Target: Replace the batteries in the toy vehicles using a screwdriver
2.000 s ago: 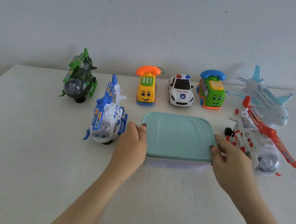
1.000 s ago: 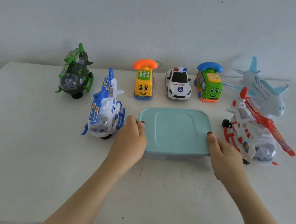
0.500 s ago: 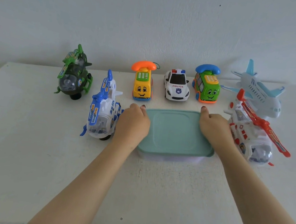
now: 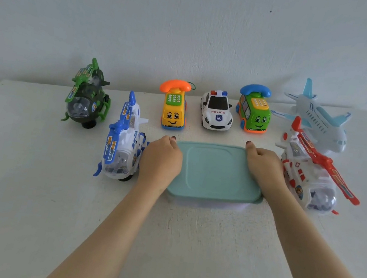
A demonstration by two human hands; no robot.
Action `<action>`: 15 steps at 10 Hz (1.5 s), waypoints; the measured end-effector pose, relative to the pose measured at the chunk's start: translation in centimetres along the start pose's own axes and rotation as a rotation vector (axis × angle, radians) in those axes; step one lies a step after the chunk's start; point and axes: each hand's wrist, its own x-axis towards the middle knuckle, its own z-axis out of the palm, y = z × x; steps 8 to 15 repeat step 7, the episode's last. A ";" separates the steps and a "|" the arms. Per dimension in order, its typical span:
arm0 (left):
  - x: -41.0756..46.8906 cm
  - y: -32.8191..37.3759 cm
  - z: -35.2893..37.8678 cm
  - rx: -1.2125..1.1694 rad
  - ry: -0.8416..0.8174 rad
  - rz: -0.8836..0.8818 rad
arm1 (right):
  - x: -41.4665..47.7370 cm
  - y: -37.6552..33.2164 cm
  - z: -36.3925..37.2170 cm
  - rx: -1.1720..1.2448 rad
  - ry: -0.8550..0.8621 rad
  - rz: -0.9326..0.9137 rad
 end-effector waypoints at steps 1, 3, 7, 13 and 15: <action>0.0 0.1 0.1 -0.007 -0.020 -0.021 | -0.1 0.1 0.1 0.006 0.011 -0.004; 0.1 0.1 0.1 -0.004 -0.053 -0.030 | -0.3 0.2 0.3 -0.003 0.031 -0.014; -4.5 0.0 -5.4 -0.292 0.098 0.142 | -5.2 -4.5 -4.4 -0.253 0.293 -0.401; -4.5 0.0 -5.4 -0.292 0.098 0.142 | -5.2 -4.5 -4.4 -0.253 0.293 -0.401; -4.5 0.0 -5.4 -0.292 0.098 0.142 | -5.2 -4.5 -4.4 -0.253 0.293 -0.401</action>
